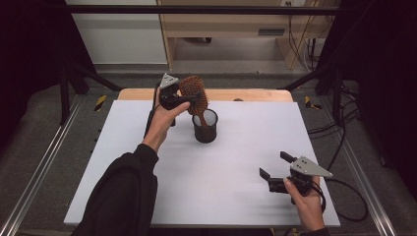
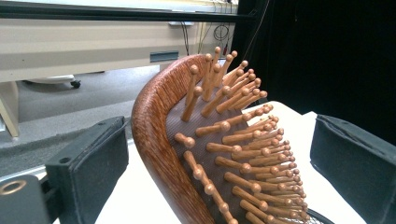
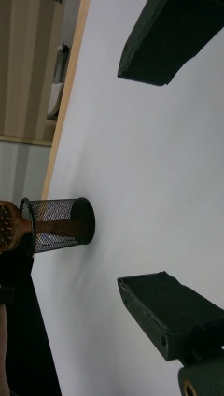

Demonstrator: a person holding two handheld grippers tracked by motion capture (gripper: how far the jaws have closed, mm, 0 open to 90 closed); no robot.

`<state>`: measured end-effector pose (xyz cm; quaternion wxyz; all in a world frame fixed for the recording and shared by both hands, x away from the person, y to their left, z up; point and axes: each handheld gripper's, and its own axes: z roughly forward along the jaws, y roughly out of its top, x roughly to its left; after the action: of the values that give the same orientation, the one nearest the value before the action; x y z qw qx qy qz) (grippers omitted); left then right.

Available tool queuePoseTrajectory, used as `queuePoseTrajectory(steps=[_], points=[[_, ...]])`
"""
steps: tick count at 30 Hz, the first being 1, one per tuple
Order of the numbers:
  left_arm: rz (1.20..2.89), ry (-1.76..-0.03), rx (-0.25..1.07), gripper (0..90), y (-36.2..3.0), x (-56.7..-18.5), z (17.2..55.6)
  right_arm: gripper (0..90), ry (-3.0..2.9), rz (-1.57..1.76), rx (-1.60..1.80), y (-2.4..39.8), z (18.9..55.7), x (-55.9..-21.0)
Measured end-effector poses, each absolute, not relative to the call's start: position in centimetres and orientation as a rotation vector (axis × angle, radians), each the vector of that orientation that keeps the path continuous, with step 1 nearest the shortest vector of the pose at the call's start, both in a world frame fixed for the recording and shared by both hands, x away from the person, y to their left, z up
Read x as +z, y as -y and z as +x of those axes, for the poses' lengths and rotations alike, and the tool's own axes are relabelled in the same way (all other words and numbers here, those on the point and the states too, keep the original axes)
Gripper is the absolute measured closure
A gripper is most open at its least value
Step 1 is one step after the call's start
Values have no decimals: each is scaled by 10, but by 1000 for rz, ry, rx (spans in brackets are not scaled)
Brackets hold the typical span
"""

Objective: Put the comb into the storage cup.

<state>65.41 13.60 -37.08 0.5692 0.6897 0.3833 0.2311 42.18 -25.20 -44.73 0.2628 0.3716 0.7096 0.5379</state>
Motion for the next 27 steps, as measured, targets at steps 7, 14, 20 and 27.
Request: queuePoseTrajectory(steps=[7,14,20,27], points=[[1617,-896,546,39,-136,-369,653,29,-1921,1005,1454,252,422,-447],[1613,-895,546,33,-137,-368,652,30,-1920,1006,1453,252,422,-447],[1609,-895,552,32,-138,-368,652,29,-1921,1006,1452,252,422,-448],[1599,-898,549,30,-141,-370,651,29,-1921,1006,1453,252,422,-447]])
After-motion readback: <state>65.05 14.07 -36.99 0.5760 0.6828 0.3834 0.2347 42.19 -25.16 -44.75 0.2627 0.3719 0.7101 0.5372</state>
